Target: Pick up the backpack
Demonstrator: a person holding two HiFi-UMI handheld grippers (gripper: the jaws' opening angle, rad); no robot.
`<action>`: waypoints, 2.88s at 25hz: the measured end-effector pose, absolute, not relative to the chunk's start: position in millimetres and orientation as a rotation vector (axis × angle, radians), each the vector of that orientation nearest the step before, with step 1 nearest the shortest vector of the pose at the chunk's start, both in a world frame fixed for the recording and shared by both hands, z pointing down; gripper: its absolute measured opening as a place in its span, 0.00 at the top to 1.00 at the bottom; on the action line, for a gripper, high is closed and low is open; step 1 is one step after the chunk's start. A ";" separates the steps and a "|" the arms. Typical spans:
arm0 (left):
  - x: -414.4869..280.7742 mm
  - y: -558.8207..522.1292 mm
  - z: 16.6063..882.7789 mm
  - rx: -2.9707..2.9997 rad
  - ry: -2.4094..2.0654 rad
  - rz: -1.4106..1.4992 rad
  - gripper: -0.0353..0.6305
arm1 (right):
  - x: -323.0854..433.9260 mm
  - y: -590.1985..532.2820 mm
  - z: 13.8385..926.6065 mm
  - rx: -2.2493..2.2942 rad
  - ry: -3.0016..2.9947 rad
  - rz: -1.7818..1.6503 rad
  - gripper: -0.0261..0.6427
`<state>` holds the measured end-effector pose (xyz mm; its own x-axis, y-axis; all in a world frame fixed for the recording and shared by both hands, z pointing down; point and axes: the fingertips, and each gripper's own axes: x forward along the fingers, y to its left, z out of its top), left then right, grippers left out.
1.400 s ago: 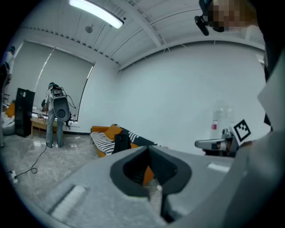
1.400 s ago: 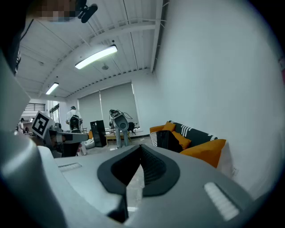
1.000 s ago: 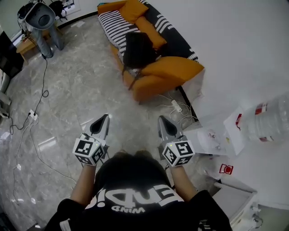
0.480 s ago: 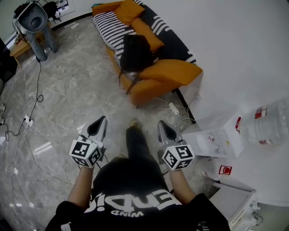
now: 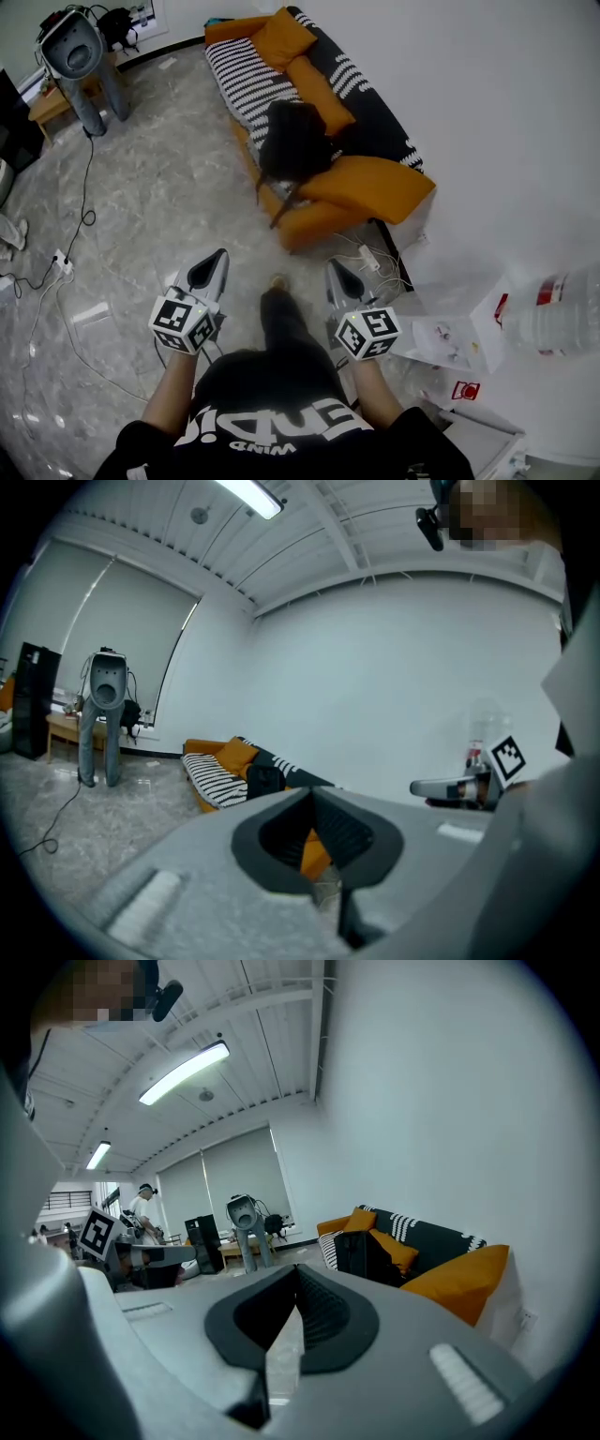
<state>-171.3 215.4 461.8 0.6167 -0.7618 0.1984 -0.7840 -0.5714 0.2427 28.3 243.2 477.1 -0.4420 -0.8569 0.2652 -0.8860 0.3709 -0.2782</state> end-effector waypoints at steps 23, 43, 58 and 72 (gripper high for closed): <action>-98.7 -29.4 434.6 2.474 -1.351 0.134 0.94 | 93.6 -26.7 470.5 1.446 -2.617 0.664 0.96; -137.3 -206.2 435.5 2.589 -1.088 0.124 0.94 | 31.6 -187.6 451.5 1.605 -2.526 0.673 0.96; -116.1 -271.3 441.5 2.580 -0.964 0.128 0.83 | 57.6 -230.3 450.4 1.730 -2.440 0.672 0.90; -80.1 -296.7 467.9 2.547 -0.958 0.182 0.40 | 74.7 -253.2 475.9 1.593 -2.497 0.775 0.52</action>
